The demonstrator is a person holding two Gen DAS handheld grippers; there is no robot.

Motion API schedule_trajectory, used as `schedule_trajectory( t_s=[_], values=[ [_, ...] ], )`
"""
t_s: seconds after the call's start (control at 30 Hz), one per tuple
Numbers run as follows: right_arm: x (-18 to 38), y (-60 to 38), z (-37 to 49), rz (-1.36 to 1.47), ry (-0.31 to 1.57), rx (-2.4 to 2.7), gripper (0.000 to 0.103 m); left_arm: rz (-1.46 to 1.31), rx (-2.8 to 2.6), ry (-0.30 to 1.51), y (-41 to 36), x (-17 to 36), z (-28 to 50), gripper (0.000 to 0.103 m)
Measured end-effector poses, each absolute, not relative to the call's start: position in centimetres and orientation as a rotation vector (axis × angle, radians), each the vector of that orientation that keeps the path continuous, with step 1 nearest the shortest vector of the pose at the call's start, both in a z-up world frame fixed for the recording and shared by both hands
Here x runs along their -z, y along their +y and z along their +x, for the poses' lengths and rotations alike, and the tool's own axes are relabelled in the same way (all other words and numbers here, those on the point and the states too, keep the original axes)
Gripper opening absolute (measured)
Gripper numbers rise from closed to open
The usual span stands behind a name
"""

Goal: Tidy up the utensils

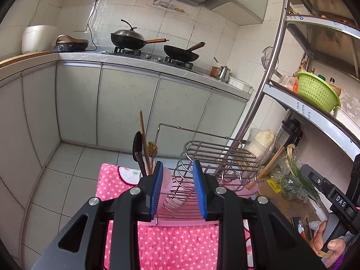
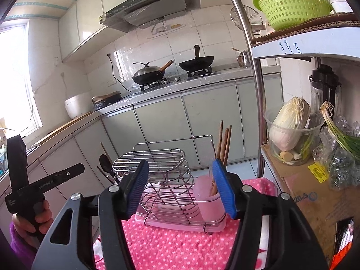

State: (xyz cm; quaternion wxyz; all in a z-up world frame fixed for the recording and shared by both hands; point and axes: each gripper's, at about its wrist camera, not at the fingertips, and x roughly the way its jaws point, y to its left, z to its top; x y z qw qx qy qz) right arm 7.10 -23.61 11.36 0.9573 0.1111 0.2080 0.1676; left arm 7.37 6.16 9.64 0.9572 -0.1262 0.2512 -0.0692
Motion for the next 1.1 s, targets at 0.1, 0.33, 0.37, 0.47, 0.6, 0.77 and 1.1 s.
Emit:
schedule_trajectory(
  t_s=[0.1,0.33,0.37,0.47,0.6,0.77,1.1],
  values=[
    [-10.8,-22.8,6.1,0.212,0.421,-0.351,0.062,-0.255,0.151,0.521,5.7,-9.2,6.7,0.052],
    [-9.6,-21.3,4.2,0.182,0.423,-0.357,0.068,-0.253,0.153,0.504,4.9,-8.3,4.8,0.059],
    [-9.4,-21.1,3.9,0.176,0.427,-0.354,0.068,-0.252,0.150,0.506,4.8,-8.2,4.7,0.059],
    [-8.8,-20.7,3.5,0.175,0.440,-0.353,0.069,-0.248,0.144,0.508,4.6,-7.8,4.2,0.059],
    [-8.0,-20.3,3.2,0.173,0.457,-0.344,0.073,-0.238,0.124,0.511,4.4,-7.2,3.4,0.059],
    [-7.6,-20.2,2.7,0.167,0.461,-0.325,0.076,-0.194,0.092,0.498,3.8,-6.7,2.6,0.059],
    [-6.7,-20.1,2.0,0.145,0.472,-0.289,0.076,-0.145,0.062,0.522,2.5,-5.0,1.8,0.059]
  ],
)
